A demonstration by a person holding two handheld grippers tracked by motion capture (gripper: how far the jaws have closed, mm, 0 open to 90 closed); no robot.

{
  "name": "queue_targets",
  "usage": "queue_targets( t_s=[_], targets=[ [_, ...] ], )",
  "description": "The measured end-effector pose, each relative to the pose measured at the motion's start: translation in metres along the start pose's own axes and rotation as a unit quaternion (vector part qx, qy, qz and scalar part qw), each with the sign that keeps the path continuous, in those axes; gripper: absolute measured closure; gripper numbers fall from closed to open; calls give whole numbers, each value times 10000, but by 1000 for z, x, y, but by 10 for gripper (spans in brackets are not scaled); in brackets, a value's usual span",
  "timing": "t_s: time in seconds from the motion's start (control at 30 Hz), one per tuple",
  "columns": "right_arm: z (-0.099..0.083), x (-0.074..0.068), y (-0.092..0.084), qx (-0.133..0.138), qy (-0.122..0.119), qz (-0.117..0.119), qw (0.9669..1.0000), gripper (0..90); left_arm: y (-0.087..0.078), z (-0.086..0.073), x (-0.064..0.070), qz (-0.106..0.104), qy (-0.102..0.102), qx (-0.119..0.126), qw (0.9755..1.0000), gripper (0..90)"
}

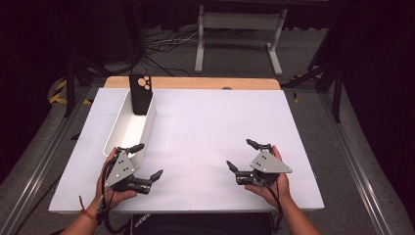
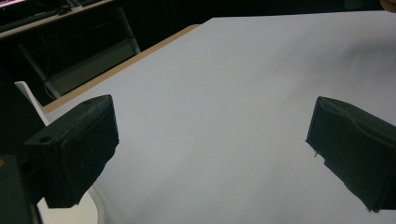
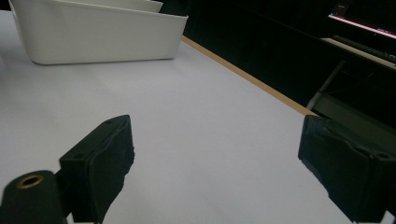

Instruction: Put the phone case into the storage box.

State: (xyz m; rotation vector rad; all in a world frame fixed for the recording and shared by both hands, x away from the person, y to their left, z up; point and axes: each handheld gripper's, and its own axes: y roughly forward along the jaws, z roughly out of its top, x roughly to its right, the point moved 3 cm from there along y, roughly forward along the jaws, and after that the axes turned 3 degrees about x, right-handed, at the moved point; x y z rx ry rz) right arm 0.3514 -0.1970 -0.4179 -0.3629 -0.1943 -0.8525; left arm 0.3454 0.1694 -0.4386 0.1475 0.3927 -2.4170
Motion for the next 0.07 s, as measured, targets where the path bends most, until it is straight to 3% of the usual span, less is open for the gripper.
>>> queue_targets(
  t_s=[0.07],
  targets=[
    [0, 0, 0, -14, 42, 13, 10000, 112, 1, 0, 0, -12, -17, 2, 10000, 28]
  ],
)
